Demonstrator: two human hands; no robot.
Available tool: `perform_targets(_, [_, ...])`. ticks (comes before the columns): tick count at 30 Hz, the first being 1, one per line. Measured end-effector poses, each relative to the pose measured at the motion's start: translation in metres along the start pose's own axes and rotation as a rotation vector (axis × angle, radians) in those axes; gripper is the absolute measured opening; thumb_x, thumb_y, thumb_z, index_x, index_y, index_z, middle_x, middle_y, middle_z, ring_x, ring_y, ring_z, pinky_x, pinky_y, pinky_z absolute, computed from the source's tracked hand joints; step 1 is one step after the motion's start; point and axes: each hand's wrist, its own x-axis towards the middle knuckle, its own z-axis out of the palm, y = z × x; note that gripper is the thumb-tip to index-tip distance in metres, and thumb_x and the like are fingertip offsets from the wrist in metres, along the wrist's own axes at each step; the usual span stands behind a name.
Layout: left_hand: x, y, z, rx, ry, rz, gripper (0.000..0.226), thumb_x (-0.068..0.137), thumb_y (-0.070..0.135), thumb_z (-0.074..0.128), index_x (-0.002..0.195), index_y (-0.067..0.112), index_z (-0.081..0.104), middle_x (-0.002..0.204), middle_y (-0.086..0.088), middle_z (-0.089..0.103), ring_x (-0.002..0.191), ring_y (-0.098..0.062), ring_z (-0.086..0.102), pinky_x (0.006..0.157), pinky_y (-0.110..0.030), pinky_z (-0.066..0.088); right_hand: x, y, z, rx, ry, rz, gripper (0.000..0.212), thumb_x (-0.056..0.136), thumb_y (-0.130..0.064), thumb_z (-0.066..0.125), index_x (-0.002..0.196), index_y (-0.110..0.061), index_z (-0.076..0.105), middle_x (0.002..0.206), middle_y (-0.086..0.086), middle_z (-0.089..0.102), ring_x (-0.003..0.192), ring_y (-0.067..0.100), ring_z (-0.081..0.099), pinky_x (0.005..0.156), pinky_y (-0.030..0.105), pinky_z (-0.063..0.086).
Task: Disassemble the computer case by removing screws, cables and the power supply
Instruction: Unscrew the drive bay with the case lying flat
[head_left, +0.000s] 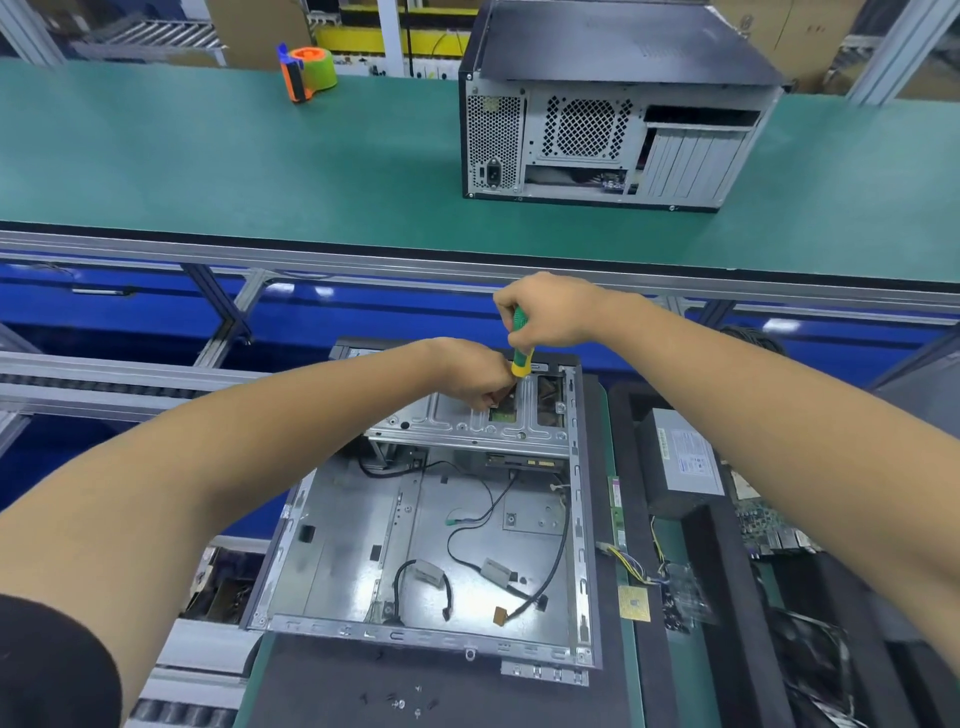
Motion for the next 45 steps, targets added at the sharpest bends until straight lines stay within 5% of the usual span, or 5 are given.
perform_targets(19, [0.009, 0.028, 0.015, -0.225, 0.143, -0.366, 0.037, 0.09, 0.016, 0.062, 0.064, 0.011, 0.037, 0.067, -0.005, 0.041, 0.071, -0.029, 0.051, 0.06, -0.036, 0.047, -0.001, 0.0, -0.006, 0.058, -0.029, 0.022, 0.014, 0.076, -0.021, 0.073, 0.075, -0.021, 0.059, 0.071, -0.006, 0.061, 0.065, 0.014, 0.049, 0.056, 0.034, 0.039])
perform_targets(25, [0.005, 0.015, 0.017, -0.399, 0.145, -0.421, 0.041, 0.091, 0.024, 0.066, 0.059, 0.015, 0.044, 0.063, 0.0, 0.046, 0.074, -0.024, 0.052, 0.079, -0.043, 0.056, 0.002, -0.002, -0.01, 0.155, 0.017, 0.012, 0.01, 0.081, -0.014, 0.069, 0.081, -0.014, 0.06, 0.069, -0.002, 0.07, 0.049, 0.005, 0.056, 0.051, 0.031, 0.047])
perform_targets(35, [0.013, 0.013, 0.01, -0.718, 0.061, -0.584, 0.031, 0.096, 0.031, 0.063, 0.073, 0.009, 0.06, 0.074, -0.007, 0.069, 0.063, -0.02, 0.068, 0.055, -0.028, 0.056, 0.006, -0.004, -0.011, 0.174, -0.005, 0.026, 0.008, 0.083, -0.012, 0.068, 0.082, -0.012, 0.059, 0.067, -0.001, 0.072, 0.052, 0.015, 0.063, 0.049, 0.03, 0.051])
perform_targets(40, [0.004, 0.002, 0.002, -0.944, -0.048, -0.505, 0.024, 0.101, 0.016, 0.056, 0.101, -0.005, 0.068, 0.106, -0.021, 0.076, 0.092, -0.029, 0.072, 0.09, -0.042, 0.061, 0.006, -0.005, -0.013, 0.174, -0.007, 0.027, 0.009, 0.083, -0.011, 0.068, 0.082, -0.012, 0.059, 0.067, 0.0, 0.072, 0.053, 0.015, 0.063, 0.049, 0.03, 0.05])
perform_targets(45, [-0.009, 0.002, 0.014, -1.09, 0.157, -0.427, 0.016, 0.099, 0.013, 0.054, 0.108, -0.001, 0.055, 0.085, -0.019, 0.062, 0.075, -0.025, 0.052, 0.07, -0.04, 0.047, 0.003, -0.005, -0.014, 0.183, -0.01, 0.016, 0.01, 0.08, -0.012, 0.069, 0.08, -0.014, 0.059, 0.063, -0.004, 0.07, 0.053, 0.012, 0.064, 0.05, 0.026, 0.045])
